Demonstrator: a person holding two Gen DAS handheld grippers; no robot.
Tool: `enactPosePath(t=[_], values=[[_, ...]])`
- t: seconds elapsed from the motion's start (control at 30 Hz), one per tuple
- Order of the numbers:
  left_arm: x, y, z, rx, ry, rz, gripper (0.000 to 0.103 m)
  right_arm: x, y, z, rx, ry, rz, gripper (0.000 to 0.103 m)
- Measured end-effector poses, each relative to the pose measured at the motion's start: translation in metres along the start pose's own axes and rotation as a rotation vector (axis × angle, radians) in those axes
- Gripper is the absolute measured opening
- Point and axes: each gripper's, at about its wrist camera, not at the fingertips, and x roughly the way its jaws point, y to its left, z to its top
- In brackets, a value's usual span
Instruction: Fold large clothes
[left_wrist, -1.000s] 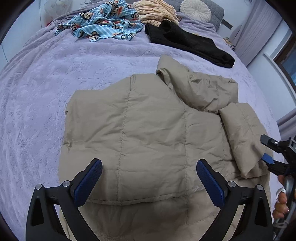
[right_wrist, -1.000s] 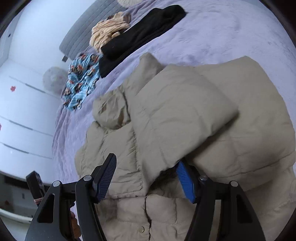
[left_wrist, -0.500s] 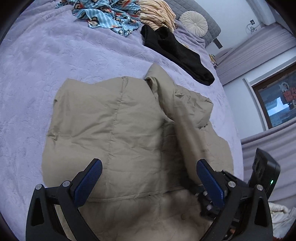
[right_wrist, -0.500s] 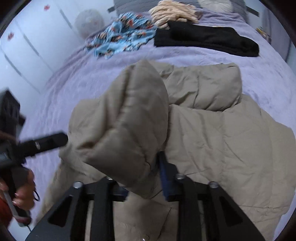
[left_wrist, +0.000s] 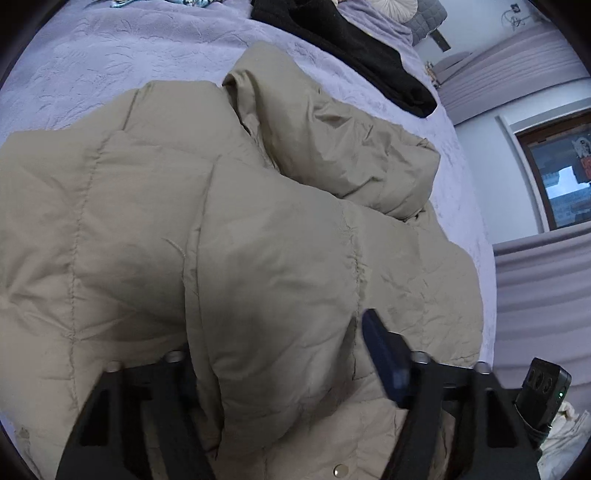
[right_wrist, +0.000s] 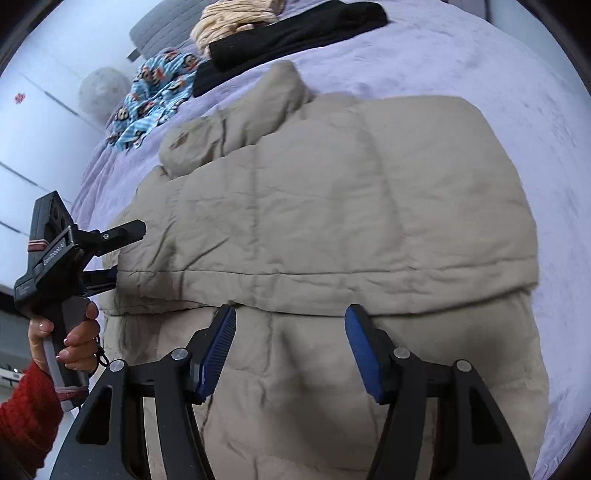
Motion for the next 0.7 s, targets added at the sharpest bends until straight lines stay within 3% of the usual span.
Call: enactPosePath(t=[0.03, 0.07, 0.27, 0.37, 0.5, 0.57, 0.7], values=[[0.004, -0.005, 0.002, 0.007, 0.018, -0.003, 0.015, -0.001, -0.006, -0.002, 0.014, -0.002, 0.010, 0.065], [0.005, -0.007, 0.003, 0.003, 0.026, -0.031, 0.009, -0.002, -0.010, -0.004, 0.022, -0.004, 0.018, 0.065], [-0.061, -0.028, 0.014, 0.034, -0.164, -0.138, 0.009, 0.003, -0.013, -0.002, -0.010, -0.024, 0.030, 0.065], [-0.088, -0.023, 0.017, 0.030, -0.219, -0.132, 0.009, 0.005, -0.013, 0.009, -0.059, -0.042, -0.013, 0.065], [-0.088, -0.001, 0.012, 0.018, -0.190, -0.065, 0.008, -0.005, -0.031, 0.026, -0.101, -0.106, -0.116, 0.065], [-0.068, 0.013, 0.005, -0.006, -0.130, -0.056, 0.008, -0.007, -0.046, 0.031, -0.080, -0.113, -0.105, 0.065], [-0.018, 0.023, -0.016, 0.018, -0.058, 0.050, 0.009, 0.010, -0.073, 0.033, -0.053, -0.067, -0.076, 0.056]])
